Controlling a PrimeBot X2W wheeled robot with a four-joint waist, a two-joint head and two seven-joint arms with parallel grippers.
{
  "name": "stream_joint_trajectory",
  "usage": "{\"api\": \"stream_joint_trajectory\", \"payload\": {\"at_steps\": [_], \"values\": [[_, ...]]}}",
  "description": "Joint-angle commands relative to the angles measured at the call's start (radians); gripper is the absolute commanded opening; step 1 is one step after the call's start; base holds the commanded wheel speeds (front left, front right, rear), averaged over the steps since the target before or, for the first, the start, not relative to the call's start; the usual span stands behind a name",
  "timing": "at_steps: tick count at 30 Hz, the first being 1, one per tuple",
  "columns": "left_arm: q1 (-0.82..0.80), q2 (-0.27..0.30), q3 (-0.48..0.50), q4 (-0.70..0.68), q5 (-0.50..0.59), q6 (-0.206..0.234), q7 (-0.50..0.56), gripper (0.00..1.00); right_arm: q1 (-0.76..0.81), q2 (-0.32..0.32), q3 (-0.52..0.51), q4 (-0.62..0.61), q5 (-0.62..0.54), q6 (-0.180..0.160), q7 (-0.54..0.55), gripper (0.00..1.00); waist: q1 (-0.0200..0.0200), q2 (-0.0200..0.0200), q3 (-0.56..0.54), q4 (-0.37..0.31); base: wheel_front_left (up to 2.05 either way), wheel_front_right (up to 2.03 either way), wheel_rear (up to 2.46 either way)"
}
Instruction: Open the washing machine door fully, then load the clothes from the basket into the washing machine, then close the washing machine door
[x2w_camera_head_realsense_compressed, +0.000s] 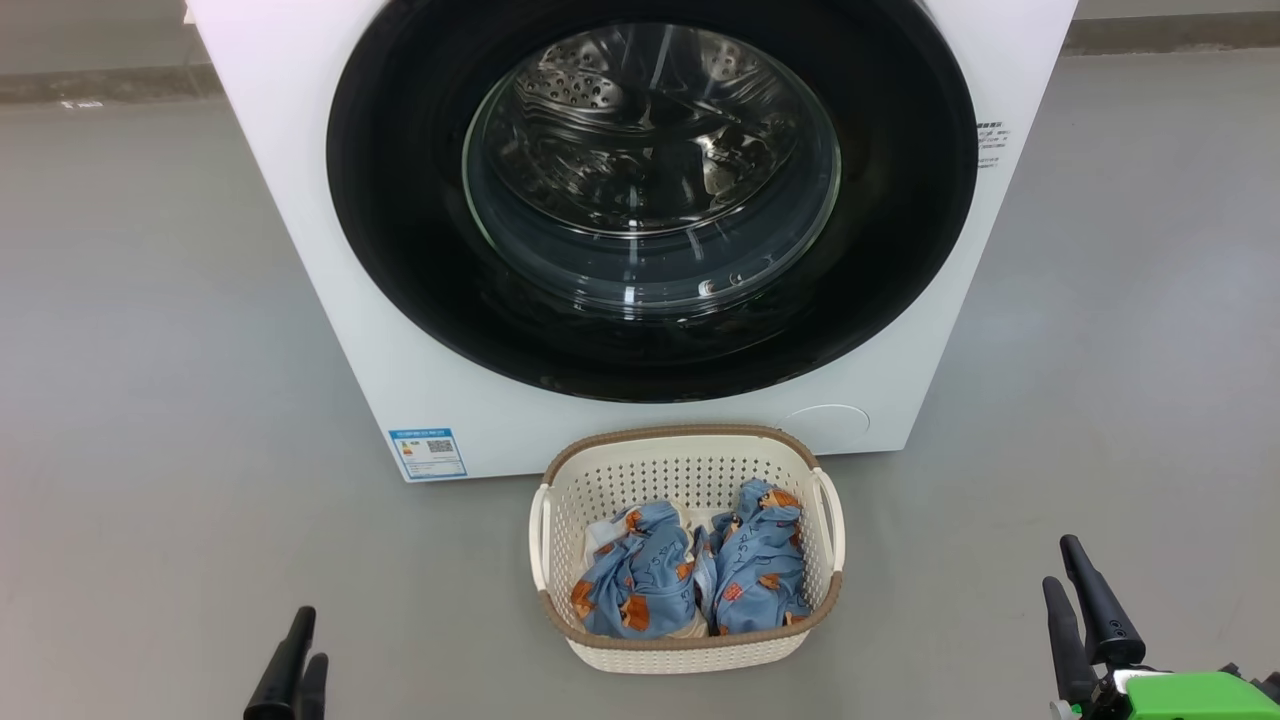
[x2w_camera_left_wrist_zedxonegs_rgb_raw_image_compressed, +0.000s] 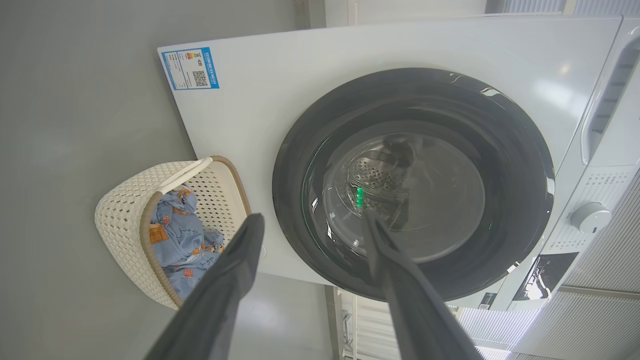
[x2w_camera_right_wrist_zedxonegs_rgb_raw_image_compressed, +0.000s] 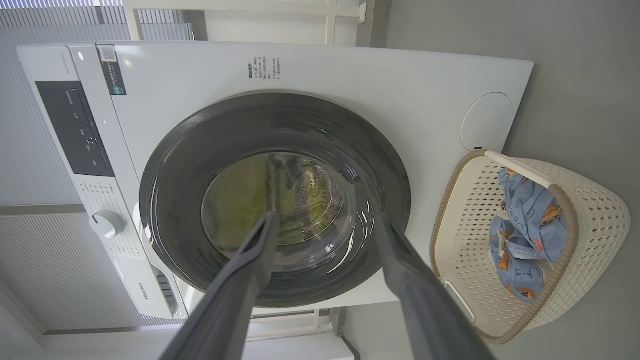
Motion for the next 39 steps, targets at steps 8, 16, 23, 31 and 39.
{"api": "stream_joint_trajectory", "payload": {"at_steps": [8,16,23,31,39], "values": [[-0.026,0.021,0.008,-0.051,0.08,-0.001,-0.033,1.0,-0.033,-0.013,0.015,-0.019,-0.094,0.0,-0.031,1.0,0.0,0.0,0.001,0.002,0.0,0.0,0.0],[-0.024,0.028,0.005,-0.066,0.153,-0.001,-0.052,1.0,-0.039,-0.012,0.027,-0.022,-0.171,0.0,-0.05,1.0,0.0,0.0,0.002,0.003,0.0,0.0,0.0],[-0.02,0.032,0.003,-0.082,0.235,-0.002,-0.071,1.0,-0.046,-0.013,0.042,-0.019,-0.259,0.0,-0.068,1.0,0.0,0.0,0.002,0.004,0.0,0.0,0.0],[-0.016,0.037,0.003,-0.094,0.351,-0.002,-0.092,1.0,-0.053,-0.021,0.064,-0.015,-0.377,0.0,-0.089,1.0,0.0,0.0,0.003,0.006,0.0,0.0,0.0],[-0.013,0.037,-0.002,-0.1,0.474,-0.002,-0.114,1.0,-0.055,-0.027,0.082,-0.007,-0.509,0.001,-0.11,1.0,0.0,0.0,0.003,0.007,0.0,0.0,0.0]]}}
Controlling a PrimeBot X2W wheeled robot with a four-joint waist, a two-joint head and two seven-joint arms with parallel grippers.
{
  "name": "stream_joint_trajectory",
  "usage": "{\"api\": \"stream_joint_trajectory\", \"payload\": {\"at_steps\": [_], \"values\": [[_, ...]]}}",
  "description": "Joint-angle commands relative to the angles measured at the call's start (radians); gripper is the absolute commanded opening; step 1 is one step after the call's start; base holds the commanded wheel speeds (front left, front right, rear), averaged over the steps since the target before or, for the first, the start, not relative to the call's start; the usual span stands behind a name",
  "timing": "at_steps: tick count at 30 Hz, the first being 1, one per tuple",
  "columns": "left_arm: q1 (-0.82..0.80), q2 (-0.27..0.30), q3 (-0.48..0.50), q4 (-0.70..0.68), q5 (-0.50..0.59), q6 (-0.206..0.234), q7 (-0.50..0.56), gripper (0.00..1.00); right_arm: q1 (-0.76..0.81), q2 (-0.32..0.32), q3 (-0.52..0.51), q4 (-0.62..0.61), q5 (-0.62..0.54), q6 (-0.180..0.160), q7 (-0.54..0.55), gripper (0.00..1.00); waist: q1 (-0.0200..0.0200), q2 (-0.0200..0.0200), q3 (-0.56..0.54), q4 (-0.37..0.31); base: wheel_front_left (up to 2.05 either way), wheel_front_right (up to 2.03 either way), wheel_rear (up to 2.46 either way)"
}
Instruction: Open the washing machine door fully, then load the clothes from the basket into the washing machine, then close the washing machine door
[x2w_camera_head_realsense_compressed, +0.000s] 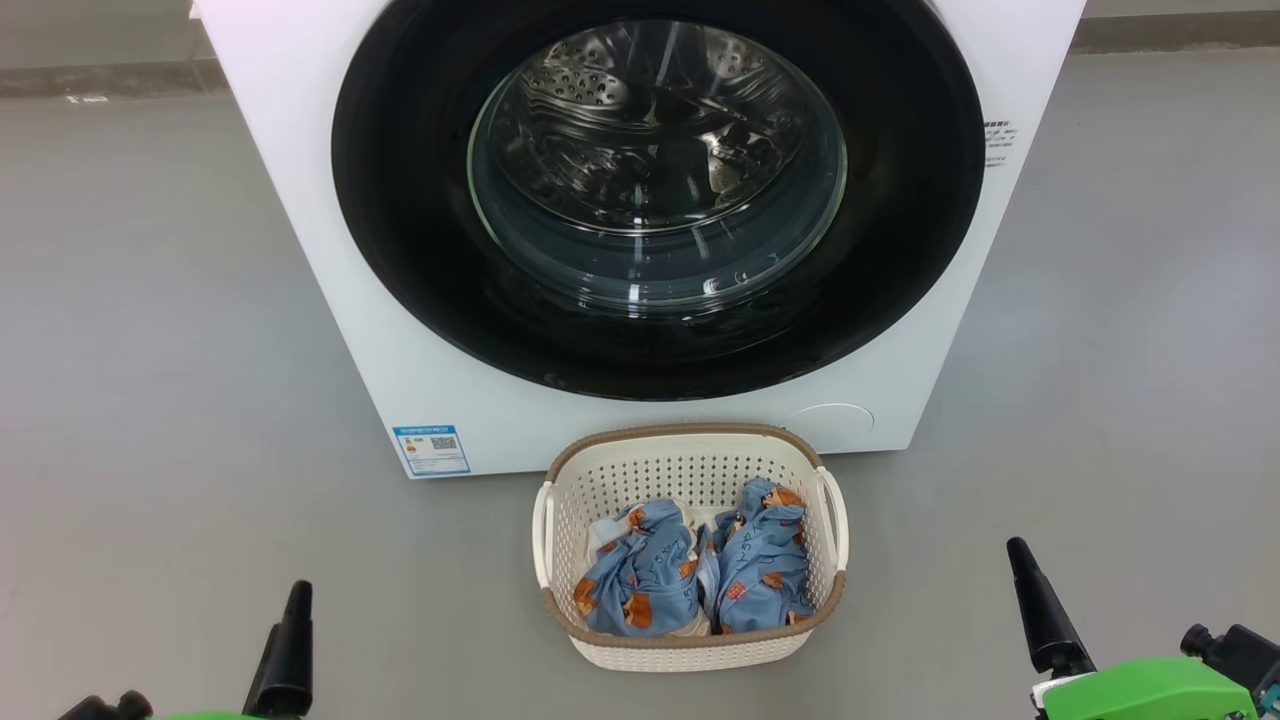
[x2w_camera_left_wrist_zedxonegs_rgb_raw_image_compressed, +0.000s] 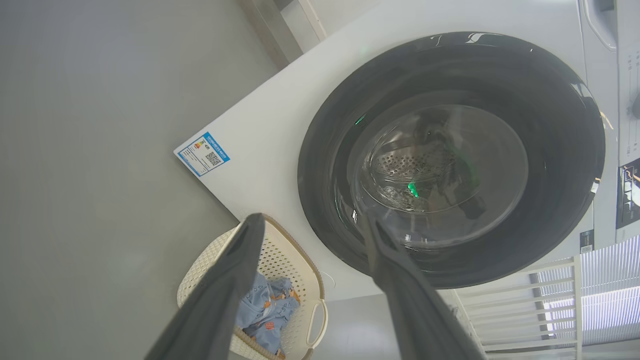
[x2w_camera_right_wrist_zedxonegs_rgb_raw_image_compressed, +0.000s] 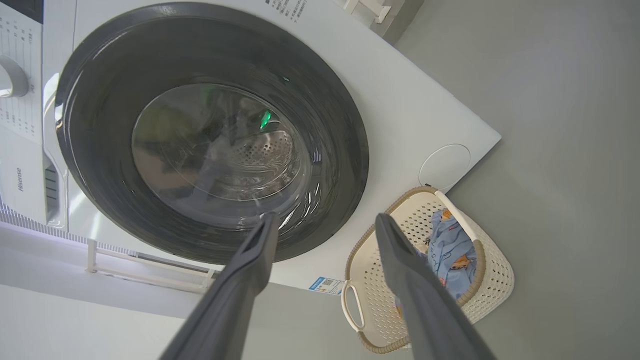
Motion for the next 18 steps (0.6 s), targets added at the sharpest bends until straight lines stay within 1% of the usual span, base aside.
{"api": "stream_joint_trajectory", "payload": {"at_steps": [1,11,18], "values": [[-0.013,0.022,0.011,-0.034,0.034,-0.002,-0.013,1.0,-0.046,-0.015,0.017,-0.021,-0.036,0.001,-0.01,1.0,-0.0001,0.0,0.0,0.0,0.0,0.0,0.0],[-0.006,0.026,0.004,-0.042,0.168,-0.002,-0.04,1.0,-0.048,-0.014,0.029,-0.017,-0.154,0.001,-0.037,1.0,-0.0001,0.0,0.003,0.002,0.0,0.0,0.0],[-0.002,0.028,0.004,-0.051,0.238,-0.003,-0.056,1.0,-0.051,-0.014,0.038,-0.013,-0.218,0.001,-0.053,1.0,-0.0001,0.0,0.003,0.003,0.0,0.0,0.0]]}}
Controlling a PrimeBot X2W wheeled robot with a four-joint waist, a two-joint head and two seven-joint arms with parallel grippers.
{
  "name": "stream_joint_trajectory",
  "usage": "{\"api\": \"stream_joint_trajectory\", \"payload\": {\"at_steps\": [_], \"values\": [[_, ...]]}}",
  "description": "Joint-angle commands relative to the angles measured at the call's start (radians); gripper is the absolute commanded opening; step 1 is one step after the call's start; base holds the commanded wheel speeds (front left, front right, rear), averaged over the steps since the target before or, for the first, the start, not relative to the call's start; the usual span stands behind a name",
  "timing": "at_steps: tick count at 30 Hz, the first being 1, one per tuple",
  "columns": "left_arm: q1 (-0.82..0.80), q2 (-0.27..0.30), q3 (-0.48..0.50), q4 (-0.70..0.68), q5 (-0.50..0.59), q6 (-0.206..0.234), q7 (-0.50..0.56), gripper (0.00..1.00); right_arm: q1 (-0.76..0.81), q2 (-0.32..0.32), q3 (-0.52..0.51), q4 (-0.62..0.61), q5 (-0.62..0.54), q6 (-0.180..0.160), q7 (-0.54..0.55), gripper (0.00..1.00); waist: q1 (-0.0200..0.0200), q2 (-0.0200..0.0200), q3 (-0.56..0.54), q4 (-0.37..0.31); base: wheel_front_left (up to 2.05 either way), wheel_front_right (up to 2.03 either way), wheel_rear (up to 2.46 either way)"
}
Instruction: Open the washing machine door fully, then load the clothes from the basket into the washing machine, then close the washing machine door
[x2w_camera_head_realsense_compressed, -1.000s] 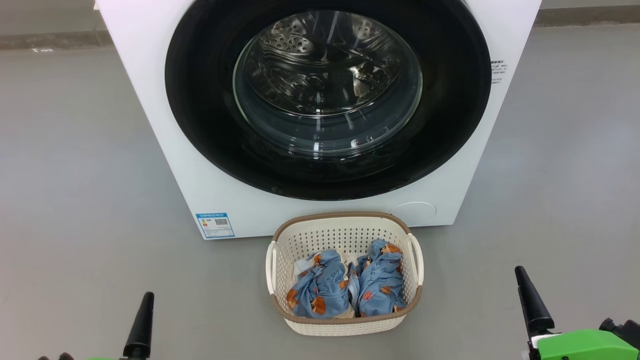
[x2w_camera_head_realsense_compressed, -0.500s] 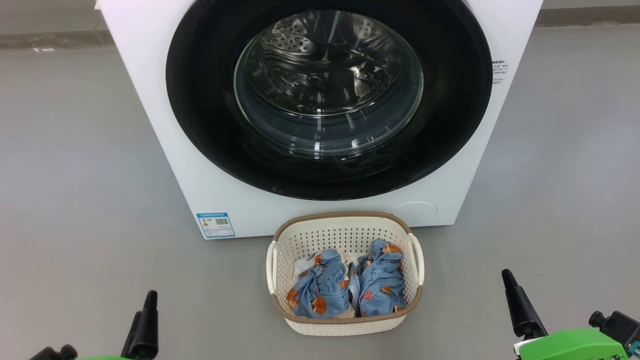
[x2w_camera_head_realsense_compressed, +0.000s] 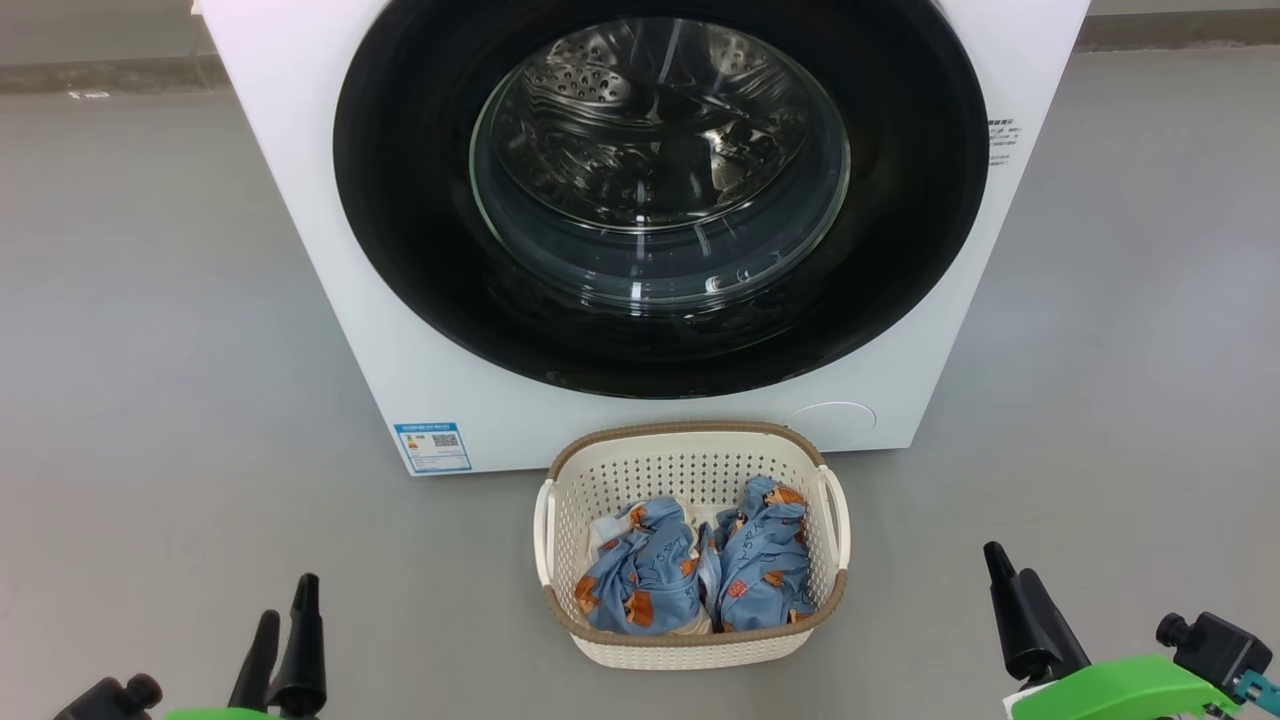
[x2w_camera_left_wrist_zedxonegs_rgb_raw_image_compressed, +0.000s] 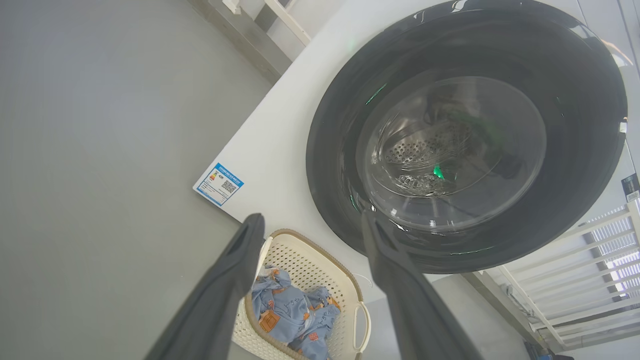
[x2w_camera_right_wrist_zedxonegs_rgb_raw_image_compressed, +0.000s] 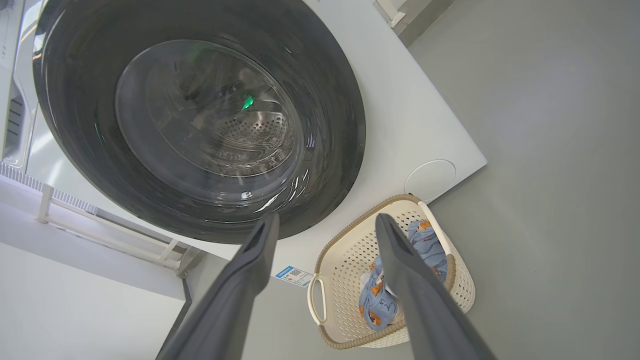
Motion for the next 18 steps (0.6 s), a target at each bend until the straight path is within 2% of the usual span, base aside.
{"api": "stream_joint_trajectory", "payload": {"at_steps": [1,18], "values": [[-0.006,0.026,0.017,-0.033,0.034,-0.002,-0.015,1.0,-0.05,-0.013,0.017,-0.02,-0.032,0.001,-0.016,1.0,0.0,0.0,0.0,0.0,0.0,0.0,0.0],[-0.001,0.036,0.012,-0.055,0.223,-0.003,-0.061,1.0,-0.057,-0.013,0.04,-0.012,-0.207,0.001,-0.061,1.0,0.0,0.0,0.004,0.001,0.0,0.0,0.0]]}}
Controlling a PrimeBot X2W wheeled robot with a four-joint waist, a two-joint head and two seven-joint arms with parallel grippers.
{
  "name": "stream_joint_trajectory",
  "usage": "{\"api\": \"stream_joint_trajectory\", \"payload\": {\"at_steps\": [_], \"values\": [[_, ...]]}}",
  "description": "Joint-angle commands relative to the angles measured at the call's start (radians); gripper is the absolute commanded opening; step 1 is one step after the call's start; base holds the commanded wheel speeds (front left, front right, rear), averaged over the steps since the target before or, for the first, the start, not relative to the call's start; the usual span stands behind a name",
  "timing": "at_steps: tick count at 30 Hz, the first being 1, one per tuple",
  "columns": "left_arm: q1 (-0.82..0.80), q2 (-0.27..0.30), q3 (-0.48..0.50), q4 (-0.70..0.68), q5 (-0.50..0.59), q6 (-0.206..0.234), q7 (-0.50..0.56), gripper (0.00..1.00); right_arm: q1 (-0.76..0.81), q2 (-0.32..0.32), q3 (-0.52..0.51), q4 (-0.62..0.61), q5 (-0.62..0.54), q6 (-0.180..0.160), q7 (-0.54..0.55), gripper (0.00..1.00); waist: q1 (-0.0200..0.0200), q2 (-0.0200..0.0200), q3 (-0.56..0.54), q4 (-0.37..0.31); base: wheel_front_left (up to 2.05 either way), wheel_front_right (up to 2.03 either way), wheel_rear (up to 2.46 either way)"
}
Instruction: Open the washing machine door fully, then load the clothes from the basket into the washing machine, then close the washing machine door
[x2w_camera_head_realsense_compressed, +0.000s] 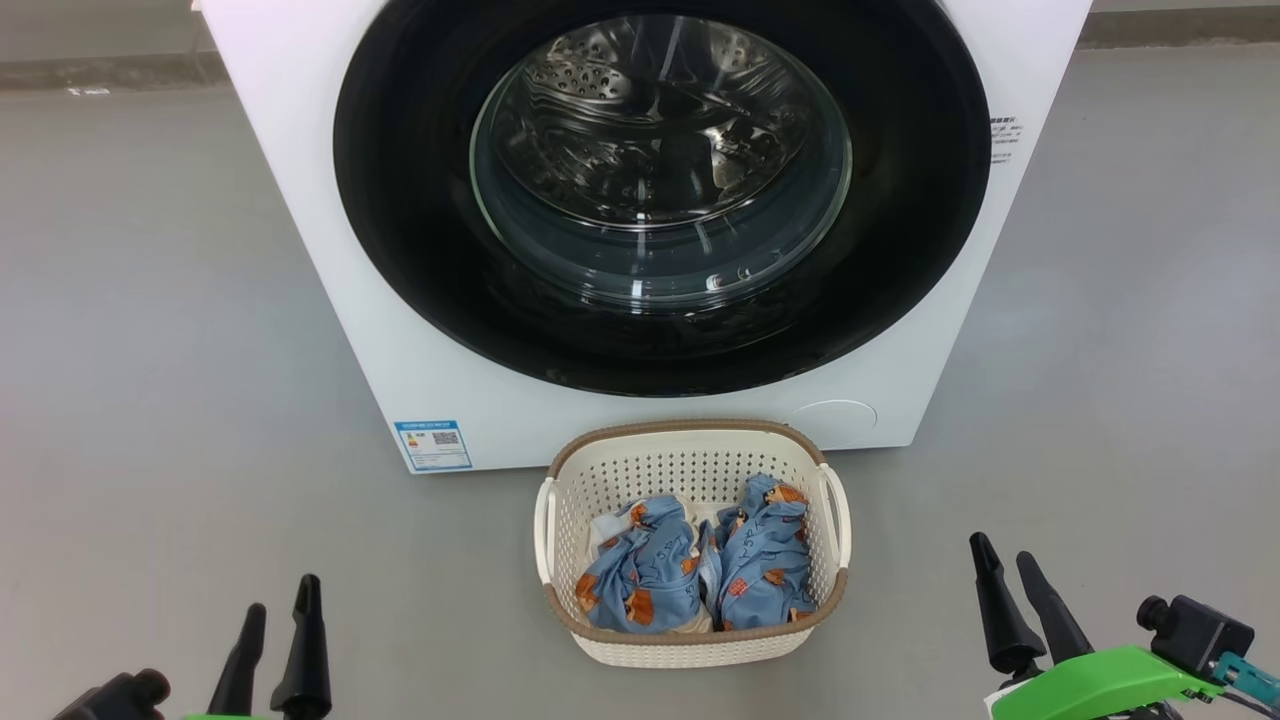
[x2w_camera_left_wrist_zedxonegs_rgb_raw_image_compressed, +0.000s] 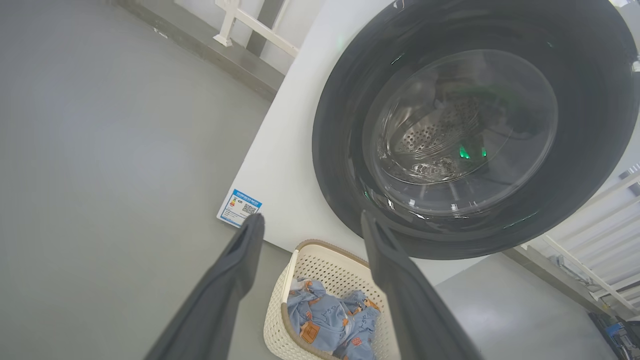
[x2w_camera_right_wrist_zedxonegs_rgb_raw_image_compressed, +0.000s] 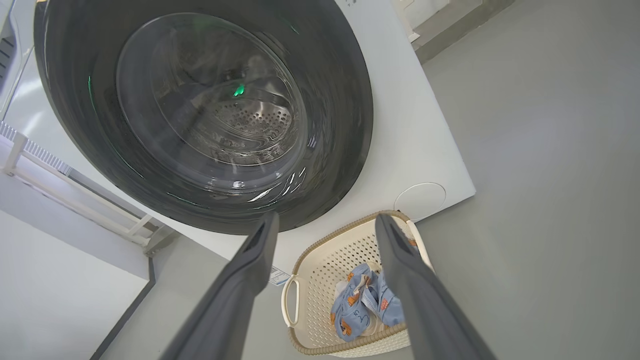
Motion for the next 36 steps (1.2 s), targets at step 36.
{"api": "stream_joint_trajectory", "payload": {"at_steps": [36], "values": [[-0.013,0.046,0.003,-0.067,0.39,-0.003,-0.113,1.0,-0.054,-0.007,0.059,-0.006,-0.4,0.001,-0.109,1.0,-0.0001,0.0,0.011,-0.004,0.0,0.0,0.0]]}}
